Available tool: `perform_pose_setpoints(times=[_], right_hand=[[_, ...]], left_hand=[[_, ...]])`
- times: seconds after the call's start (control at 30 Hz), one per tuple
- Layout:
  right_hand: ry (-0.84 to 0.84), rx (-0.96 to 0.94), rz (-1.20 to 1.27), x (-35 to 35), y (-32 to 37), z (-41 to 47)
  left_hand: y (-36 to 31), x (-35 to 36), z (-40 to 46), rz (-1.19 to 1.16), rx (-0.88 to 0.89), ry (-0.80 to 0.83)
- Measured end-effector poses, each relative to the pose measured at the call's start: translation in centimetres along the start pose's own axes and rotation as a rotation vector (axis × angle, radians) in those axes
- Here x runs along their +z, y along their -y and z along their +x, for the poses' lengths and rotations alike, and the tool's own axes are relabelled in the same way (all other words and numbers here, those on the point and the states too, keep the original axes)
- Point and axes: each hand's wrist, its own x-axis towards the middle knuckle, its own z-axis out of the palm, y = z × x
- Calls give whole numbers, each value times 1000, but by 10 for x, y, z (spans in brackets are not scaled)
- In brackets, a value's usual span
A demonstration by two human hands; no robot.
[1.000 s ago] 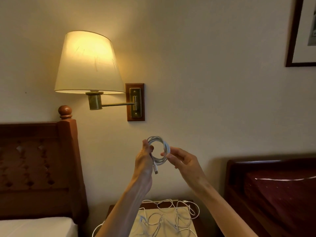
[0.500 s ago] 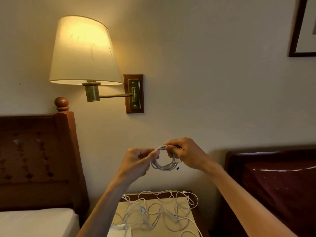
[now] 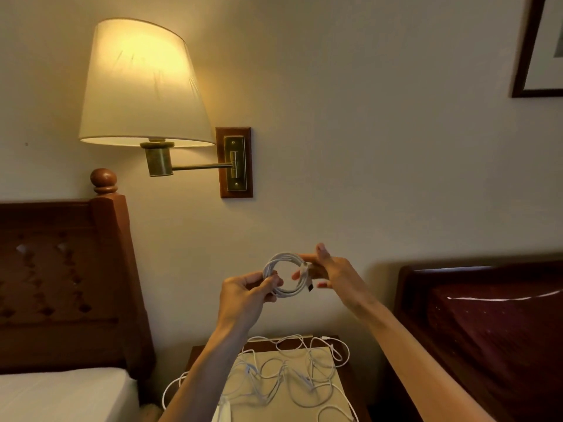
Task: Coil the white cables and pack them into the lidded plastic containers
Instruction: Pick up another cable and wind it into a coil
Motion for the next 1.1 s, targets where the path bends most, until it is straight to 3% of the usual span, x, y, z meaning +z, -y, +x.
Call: perform_pose_setpoints(times=[0.13,0.27,0.37,0.47,0.63,0.73,0.9,1.1], right_hand=[[24,-33,187,11,-23,-21],[-255,-60,327,40,-34,-33],[-348,-13,288,53,-48,-39],[-347,57,191,58,-68,-50],[-244,122,-20,70,-106,-86],[-153,233,-219,78,-141,-118],[22,405,-496,99,-182,-161],[166,525,-787,129,-199,-183]], left_hand=[[8,4,-4,-115,-35,-74],[20,16,-18,-259,-115,-106],[30,16,-29,-261,-167,-68],[45,6,-40,-153,-195,0],[103,-18,-69,160,-102,-25],[149,-38,-101,503,-113,67],[229,-73,-164,975,-16,45],[268,-81,-202,1095,74,135]])
